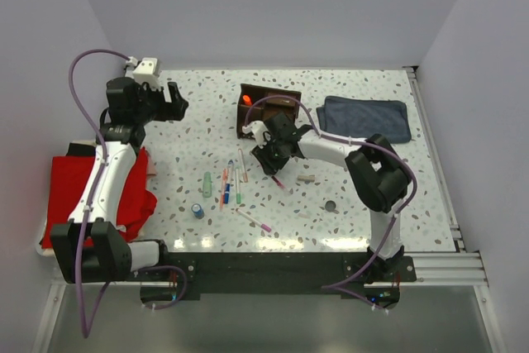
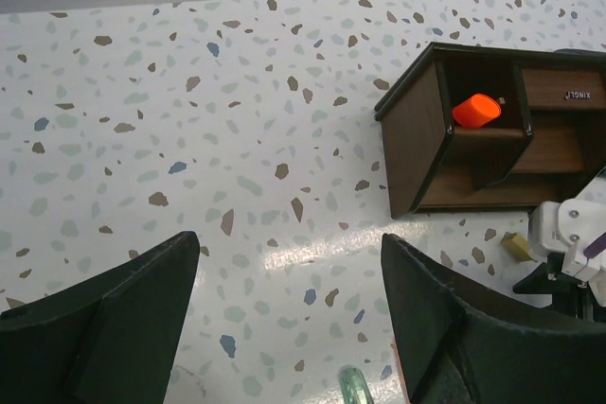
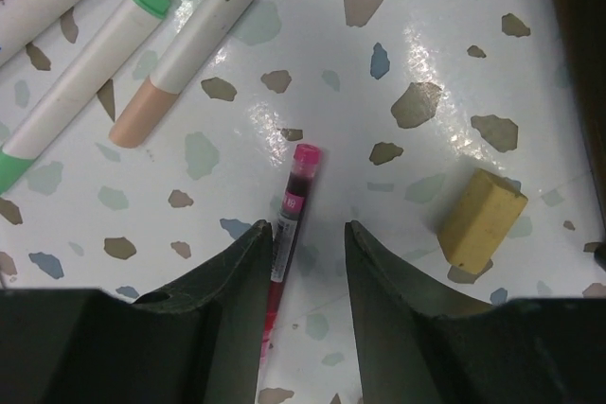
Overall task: Sort the stationery into containers
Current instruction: Pick up the pen from the center of the board.
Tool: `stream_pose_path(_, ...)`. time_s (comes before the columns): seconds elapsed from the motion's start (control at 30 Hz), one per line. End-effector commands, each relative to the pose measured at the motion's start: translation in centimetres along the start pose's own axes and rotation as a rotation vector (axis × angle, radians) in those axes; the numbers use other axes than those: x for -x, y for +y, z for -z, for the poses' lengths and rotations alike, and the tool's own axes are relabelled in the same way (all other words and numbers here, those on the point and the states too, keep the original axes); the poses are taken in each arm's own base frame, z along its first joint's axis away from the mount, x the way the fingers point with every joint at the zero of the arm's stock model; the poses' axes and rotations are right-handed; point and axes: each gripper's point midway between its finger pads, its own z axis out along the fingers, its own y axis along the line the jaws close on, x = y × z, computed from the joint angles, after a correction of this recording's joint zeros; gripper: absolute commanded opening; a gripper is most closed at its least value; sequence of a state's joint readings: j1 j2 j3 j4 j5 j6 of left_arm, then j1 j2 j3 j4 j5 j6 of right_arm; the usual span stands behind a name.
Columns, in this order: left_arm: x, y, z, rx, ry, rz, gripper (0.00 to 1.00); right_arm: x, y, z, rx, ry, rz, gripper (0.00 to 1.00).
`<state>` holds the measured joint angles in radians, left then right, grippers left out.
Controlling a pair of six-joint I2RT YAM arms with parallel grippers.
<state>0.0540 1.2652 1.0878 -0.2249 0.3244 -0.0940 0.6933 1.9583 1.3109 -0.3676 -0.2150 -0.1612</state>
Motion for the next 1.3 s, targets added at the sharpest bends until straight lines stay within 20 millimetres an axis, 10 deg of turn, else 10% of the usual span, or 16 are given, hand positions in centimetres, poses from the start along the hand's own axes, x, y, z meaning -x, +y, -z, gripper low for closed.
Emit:
stream_pose_path(0.0, 1.7, 0.5, 0.4, 0.018, -0.061, -0.001, 0.82, 1.5, -0.3, -0.4, -0.012, -0.022, 0.033, 0.39)
stream_pose_path(0.63, 1.0, 1.1, -2.2, 0.002, -0.026, 0.018, 0.82, -3.7, 3.6, -2.2, 0.021, 0.128, 0.123, 0.00)
stream_pose_path(1.07, 0.0, 0.8, -3.8, -0.041, 0.000, 0.046, 0.82, -0.5, 4.6, -0.1, 0.070, 0.048, 0.163, 0.00)
stream_pose_path(1.27, 0.2, 1.1, -3.8, -0.034, 0.005, 0.029, 0.81, 8.0, 6.9, 6.9, 0.175, -0.176, 0.216, 0.00)
